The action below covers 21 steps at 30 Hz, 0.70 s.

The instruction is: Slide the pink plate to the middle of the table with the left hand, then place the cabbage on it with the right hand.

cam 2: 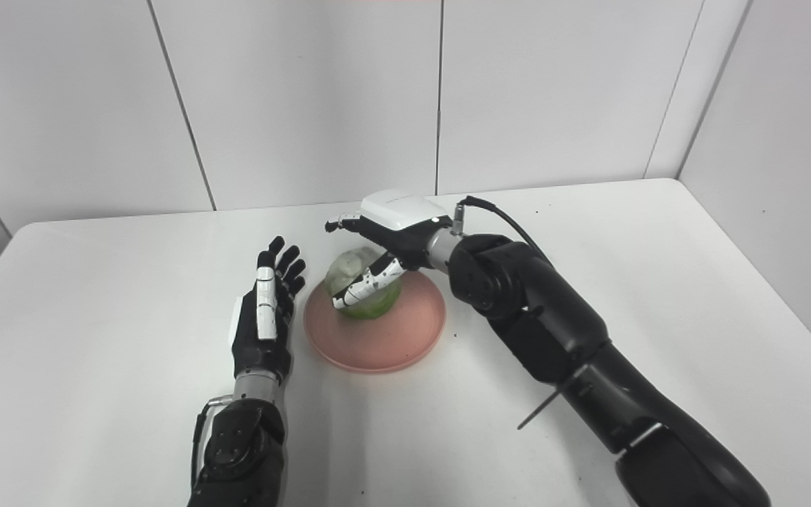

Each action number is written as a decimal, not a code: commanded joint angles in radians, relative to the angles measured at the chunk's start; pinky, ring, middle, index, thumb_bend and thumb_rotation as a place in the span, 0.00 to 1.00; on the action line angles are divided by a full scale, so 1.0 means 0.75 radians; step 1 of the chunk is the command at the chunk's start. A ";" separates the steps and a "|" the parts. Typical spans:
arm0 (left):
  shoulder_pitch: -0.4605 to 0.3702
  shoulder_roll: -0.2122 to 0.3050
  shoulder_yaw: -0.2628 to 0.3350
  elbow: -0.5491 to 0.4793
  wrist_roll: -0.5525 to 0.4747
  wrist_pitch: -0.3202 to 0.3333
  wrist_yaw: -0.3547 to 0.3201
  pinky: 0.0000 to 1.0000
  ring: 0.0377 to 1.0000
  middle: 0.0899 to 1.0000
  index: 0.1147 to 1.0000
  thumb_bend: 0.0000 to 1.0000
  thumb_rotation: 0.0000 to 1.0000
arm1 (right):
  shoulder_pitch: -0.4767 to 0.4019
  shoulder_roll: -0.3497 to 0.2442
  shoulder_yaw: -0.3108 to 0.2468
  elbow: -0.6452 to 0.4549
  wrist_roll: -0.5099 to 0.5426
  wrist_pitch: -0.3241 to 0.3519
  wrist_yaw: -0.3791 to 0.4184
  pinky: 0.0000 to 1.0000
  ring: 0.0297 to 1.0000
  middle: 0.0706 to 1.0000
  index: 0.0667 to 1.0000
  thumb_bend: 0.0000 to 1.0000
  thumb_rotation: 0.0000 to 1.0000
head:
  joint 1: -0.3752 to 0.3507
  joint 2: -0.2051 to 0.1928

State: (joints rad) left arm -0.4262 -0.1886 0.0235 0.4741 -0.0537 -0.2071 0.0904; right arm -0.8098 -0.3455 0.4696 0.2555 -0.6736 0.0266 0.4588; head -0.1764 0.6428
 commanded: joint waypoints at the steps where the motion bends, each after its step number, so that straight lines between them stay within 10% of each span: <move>1: -0.029 0.000 -0.016 -0.032 0.018 -0.036 -0.006 0.92 0.91 0.91 0.90 0.64 1.00 | -0.025 -0.024 -0.039 -0.063 0.026 -0.057 -0.039 0.81 0.86 0.86 0.84 0.84 0.68 | 0.008 -0.003; 9: -0.046 -0.003 -0.010 -0.022 0.009 -0.025 0.001 0.92 0.90 0.91 0.92 0.65 1.00 | 0.085 -0.050 -0.123 -0.160 0.072 -0.081 -0.090 0.99 0.92 0.92 0.99 0.78 0.84 | 0.007 -0.019; 21: -0.046 -0.002 -0.023 0.041 -0.001 -0.098 -0.024 0.94 0.91 0.91 0.91 0.67 1.00 | 0.372 0.115 -0.429 -0.248 0.354 -0.042 -0.367 0.93 1.00 1.00 1.00 0.67 0.89 | 0.021 -0.051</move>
State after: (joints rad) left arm -0.4376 -0.1907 0.0154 0.5039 -0.0546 -0.2463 0.0917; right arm -0.5284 -0.2785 0.1762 0.1023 -0.4592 -0.0135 0.2228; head -0.1611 0.6060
